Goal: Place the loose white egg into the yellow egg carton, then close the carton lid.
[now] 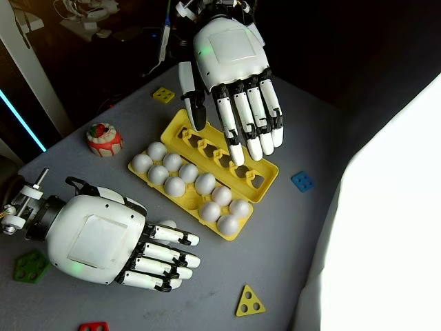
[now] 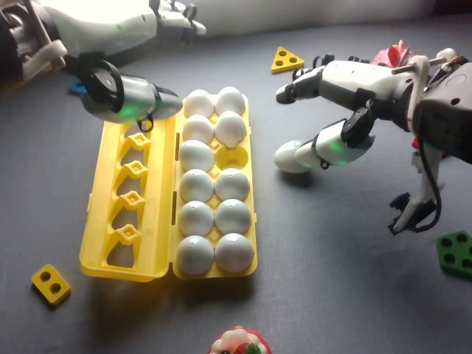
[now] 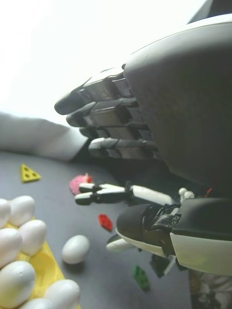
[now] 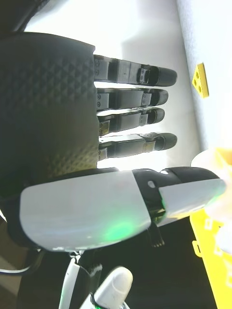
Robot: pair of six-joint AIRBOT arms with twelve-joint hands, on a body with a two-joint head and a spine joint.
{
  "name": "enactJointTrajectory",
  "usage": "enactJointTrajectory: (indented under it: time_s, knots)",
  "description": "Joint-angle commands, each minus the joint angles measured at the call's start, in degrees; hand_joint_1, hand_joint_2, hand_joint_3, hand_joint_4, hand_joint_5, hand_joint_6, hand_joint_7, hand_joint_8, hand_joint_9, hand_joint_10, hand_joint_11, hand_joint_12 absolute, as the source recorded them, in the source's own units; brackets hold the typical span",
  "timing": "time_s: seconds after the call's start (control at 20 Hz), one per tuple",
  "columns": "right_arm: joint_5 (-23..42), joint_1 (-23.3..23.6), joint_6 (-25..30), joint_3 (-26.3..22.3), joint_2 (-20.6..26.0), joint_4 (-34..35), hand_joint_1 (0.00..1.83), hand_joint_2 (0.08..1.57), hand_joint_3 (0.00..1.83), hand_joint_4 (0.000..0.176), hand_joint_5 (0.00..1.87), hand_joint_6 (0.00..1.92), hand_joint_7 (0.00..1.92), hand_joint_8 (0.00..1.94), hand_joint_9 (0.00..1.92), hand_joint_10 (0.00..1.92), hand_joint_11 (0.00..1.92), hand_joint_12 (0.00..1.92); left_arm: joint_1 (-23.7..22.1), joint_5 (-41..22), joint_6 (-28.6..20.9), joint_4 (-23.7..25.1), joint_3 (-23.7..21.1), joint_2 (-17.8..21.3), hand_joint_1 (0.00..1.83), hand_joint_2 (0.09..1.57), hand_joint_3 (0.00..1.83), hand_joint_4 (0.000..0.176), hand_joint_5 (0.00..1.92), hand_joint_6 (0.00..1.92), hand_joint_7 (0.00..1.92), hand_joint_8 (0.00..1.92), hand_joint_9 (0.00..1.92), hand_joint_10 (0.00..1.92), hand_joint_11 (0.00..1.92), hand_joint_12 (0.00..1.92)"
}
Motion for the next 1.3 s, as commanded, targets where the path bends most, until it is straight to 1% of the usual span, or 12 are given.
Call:
enactJointTrajectory:
  time_s: [0.0, 0.2, 0.3, 0.4, 0.6, 0.65, 0.7, 0.75, 0.95, 1.05, 1.1, 1.25]
  knots:
    - [1.37, -0.16, 0.29, 0.14, 0.19, -1.48, 1.18, 1.09, 0.01, 0.000, 0.44, 0.10, 0.10, 0.00, 0.11, 0.00, 0.00, 0.46, -0.51, 0.68, 0.21, 1.19, -0.04, 0.46, 0.45, 1.32, 0.00, 0.024, 0.23, 0.00, 0.14, 0.00, 0.18, 0.00, 0.00, 0.68]
    - [1.79, -0.86, 0.31, 0.40, -0.47, -0.27, 1.18, 1.09, 0.01, 0.002, 0.36, 0.27, 0.10, 0.00, 0.10, 0.00, 0.00, 0.39, -0.43, -3.56, 0.20, -0.20, -0.46, 0.58, 0.44, 1.32, 0.00, 0.041, 0.17, 0.00, 0.11, 0.00, 0.14, 0.00, 0.00, 0.57]
    - [2.06, -1.12, 0.31, 0.48, -0.74, -0.22, 1.17, 1.10, 0.01, 0.008, 0.31, 0.39, 0.10, 0.00, 0.09, 0.00, 0.00, 0.29, -0.87, -7.63, 0.20, -1.28, -0.99, 0.67, 0.47, 1.31, 0.00, 0.036, 0.20, 0.01, 0.11, 0.00, 0.15, 0.01, 0.00, 0.58]
    - [2.40, -1.56, 0.31, 1.12, -1.42, -0.22, 1.17, 1.10, 0.01, 0.009, 0.28, 0.46, 0.11, 0.00, 0.09, 0.00, 0.00, 0.30, -1.85, -13.46, 0.20, -6.42, -1.31, 0.69, 0.47, 1.31, 0.00, 0.036, 0.20, 0.01, 0.11, 0.00, 0.15, 0.01, 0.00, 0.58]
    - [2.44, -2.11, 0.78, 2.61, -2.41, -0.22, 1.19, 1.06, 0.00, 0.000, 0.27, 0.58, 0.10, 0.00, 0.08, 0.00, 0.00, 0.34, -2.16, -19.03, 0.20, -7.41, -3.58, 1.33, 0.46, 1.31, 0.00, 0.052, 0.18, 0.00, 0.13, 0.00, 0.16, 0.00, 0.00, 0.62]
    - [2.44, -2.25, 0.86, 3.14, -2.77, -0.23, 1.21, 1.06, 0.00, 0.000, 0.27, 0.59, 0.10, 0.00, 0.08, 0.00, 0.00, 0.27, -2.13, -20.27, 0.20, -7.35, -4.40, 1.60, 0.45, 1.32, 0.00, 0.049, 0.18, 0.00, 0.12, 0.00, 0.15, 0.00, 0.00, 0.58]
    - [2.44, -2.40, 0.86, 3.68, -3.23, -0.23, 1.16, 1.08, 0.00, 0.016, 0.24, 0.61, 0.07, 0.00, 0.06, 0.00, 0.00, 0.18, -1.93, -21.09, 0.21, -7.34, -5.10, 1.94, 0.45, 1.32, 0.00, 0.042, 0.19, 0.00, 0.13, 0.00, 0.16, 0.01, 0.00, 0.58]
    - [2.55, -2.54, 0.86, 4.20, -3.58, -0.23, 1.16, 1.07, 0.00, 0.003, 0.24, 0.65, 0.09, 0.00, 0.09, 0.01, 0.00, 0.32, -1.55, -21.33, 0.21, -7.40, -5.54, 2.19, 0.42, 1.33, 0.00, 0.048, 0.19, 0.00, 0.13, 0.00, 0.16, 0.01, 0.00, 0.59]
    - [2.61, -3.32, 1.25, 5.99, -5.12, -0.24, 1.17, 1.08, 0.00, 0.000, 0.21, 0.67, 0.06, 0.00, 0.05, 0.00, 0.00, 0.18, -0.30, -21.08, 0.21, -8.75, -6.27, 2.79, 0.44, 1.31, 0.00, 0.044, 0.21, 0.01, 0.14, 0.00, 0.18, 0.01, 0.00, 0.64]
    - [2.60, -3.56, 1.25, 6.29, -5.62, -0.24, 1.17, 1.08, 0.00, 0.000, 0.19, 0.69, 0.06, 0.00, 0.05, 0.00, 0.00, 0.06, -0.08, -21.11, 0.21, -9.75, -6.32, 2.79, 0.43, 1.32, 0.00, 0.039, 0.20, 0.00, 0.15, 0.00, 0.19, 0.01, 0.00, 0.64]
    - [2.60, -3.63, 1.25, 6.73, -6.06, -0.25, 1.15, 1.09, 0.01, 0.010, 0.17, 0.72, 0.06, 0.00, 0.04, 0.00, 0.00, 0.01, 0.01, -21.65, 0.21, -10.60, -6.34, 2.79, 0.41, 1.32, 0.00, 0.042, 0.20, 0.00, 0.14, 0.00, 0.18, 0.01, 0.00, 0.63]
    - [2.61, -3.70, 1.30, 7.61, -6.87, -0.25, 1.15, 1.09, 0.01, 0.015, 0.17, 0.73, 0.06, 0.00, 0.04, 0.00, 0.00, 0.00, 0.16, -24.28, 0.21, -12.85, -6.39, 2.79, 0.40, 1.32, 0.00, 0.043, 0.20, 0.00, 0.14, 0.00, 0.18, 0.00, 0.00, 0.62]
